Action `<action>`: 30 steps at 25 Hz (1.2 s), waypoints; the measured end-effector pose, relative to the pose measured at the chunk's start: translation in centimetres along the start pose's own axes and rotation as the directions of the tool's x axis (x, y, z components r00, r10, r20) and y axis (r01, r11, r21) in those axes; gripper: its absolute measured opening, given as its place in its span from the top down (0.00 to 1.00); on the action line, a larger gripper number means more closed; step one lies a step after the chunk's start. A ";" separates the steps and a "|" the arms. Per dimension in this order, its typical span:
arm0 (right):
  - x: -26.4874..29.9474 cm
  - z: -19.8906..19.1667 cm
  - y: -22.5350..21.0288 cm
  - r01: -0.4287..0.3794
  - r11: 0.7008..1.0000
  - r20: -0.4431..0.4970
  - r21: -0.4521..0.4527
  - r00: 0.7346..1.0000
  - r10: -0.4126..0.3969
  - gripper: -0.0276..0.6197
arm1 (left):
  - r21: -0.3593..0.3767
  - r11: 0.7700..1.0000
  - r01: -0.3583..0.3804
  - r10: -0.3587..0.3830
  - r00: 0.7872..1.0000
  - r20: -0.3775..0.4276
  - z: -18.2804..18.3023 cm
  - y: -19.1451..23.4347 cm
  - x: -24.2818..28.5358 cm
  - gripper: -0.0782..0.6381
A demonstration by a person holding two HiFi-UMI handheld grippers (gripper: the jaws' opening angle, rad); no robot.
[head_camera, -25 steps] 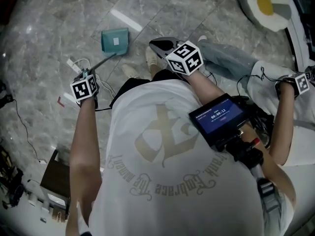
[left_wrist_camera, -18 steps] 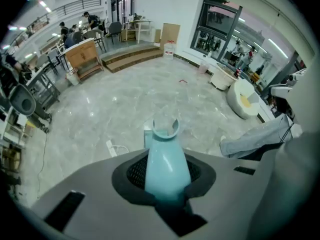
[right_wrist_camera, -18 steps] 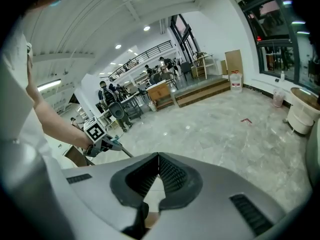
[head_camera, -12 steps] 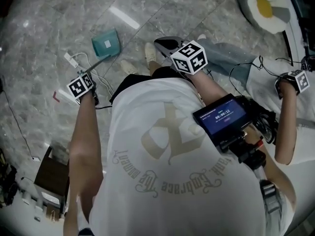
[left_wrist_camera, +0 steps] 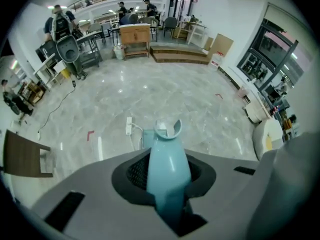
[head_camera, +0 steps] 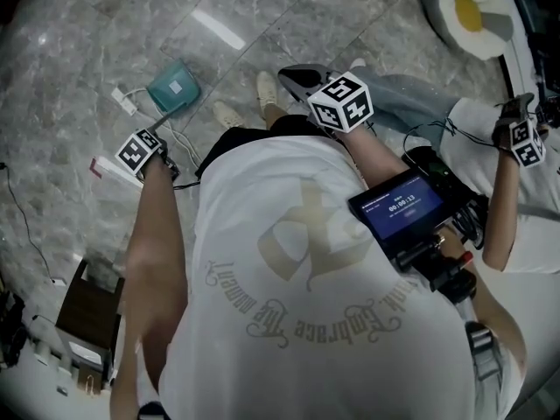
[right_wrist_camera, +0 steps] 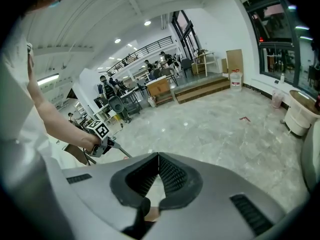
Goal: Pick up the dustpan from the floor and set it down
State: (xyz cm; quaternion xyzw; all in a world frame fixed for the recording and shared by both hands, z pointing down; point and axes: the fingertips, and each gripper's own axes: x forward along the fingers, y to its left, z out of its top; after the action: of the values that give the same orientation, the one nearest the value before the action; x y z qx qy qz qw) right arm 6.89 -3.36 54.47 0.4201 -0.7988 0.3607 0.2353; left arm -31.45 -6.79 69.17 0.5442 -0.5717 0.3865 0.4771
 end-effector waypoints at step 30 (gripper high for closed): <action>-1.3 -2.2 -1.7 0.050 0.999 -0.042 -0.010 0.998 -0.050 0.93 | 0.062 0.996 0.058 -0.054 0.997 -0.057 -4.5 -1.3 3.9 0.75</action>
State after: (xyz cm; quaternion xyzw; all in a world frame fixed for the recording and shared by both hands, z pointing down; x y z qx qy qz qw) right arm 9.16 -1.58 55.60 0.4311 -0.7845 0.3600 0.2628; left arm -29.37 -3.59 73.99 0.5640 -0.5302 0.4060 0.4857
